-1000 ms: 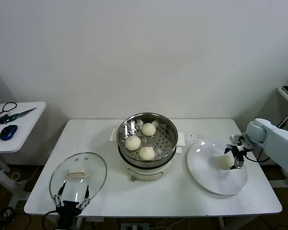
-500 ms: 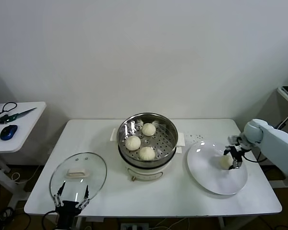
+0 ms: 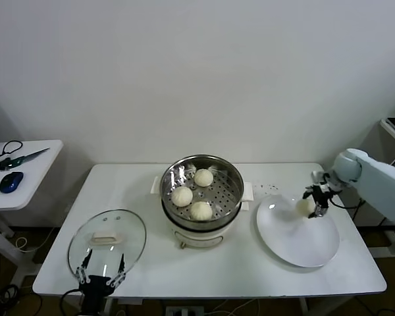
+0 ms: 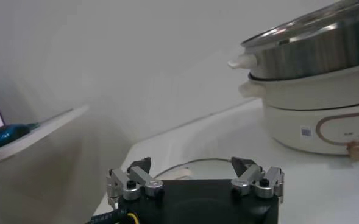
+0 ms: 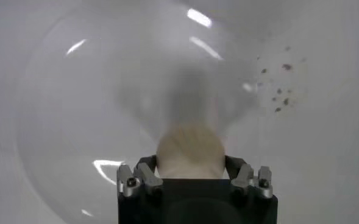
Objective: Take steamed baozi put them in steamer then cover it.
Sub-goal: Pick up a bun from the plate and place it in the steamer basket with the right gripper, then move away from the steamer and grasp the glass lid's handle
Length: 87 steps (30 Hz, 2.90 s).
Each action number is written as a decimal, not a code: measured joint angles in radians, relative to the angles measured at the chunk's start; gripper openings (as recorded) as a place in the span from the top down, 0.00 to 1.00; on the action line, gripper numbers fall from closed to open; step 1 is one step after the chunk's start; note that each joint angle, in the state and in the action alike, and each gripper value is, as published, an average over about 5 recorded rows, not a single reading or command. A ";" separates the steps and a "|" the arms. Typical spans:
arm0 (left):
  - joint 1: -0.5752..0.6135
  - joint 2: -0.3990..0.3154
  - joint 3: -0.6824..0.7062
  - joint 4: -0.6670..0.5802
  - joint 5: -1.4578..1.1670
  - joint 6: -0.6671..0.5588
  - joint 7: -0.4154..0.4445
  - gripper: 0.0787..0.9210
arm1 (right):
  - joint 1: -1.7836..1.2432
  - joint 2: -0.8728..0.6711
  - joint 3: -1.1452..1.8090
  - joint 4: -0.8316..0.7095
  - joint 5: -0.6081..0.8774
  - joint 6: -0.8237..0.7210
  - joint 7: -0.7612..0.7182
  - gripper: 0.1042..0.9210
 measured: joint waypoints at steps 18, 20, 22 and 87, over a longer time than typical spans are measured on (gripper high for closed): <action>0.037 0.009 0.046 -0.052 -0.032 0.010 0.000 0.12 | 0.510 0.254 -0.515 0.148 0.604 -0.145 0.078 0.23; 0.041 0.010 0.048 -0.057 -0.034 0.013 -0.004 0.12 | 0.529 0.287 -0.543 0.165 0.649 -0.160 0.094 0.23; 0.045 0.013 0.049 -0.063 -0.038 0.017 -0.006 0.12 | 0.542 0.321 -0.566 0.178 0.688 -0.173 0.110 0.23; -0.019 0.043 0.018 -0.058 -0.033 0.050 -0.015 0.12 | 0.485 0.268 -0.533 0.309 0.788 -0.068 0.352 0.12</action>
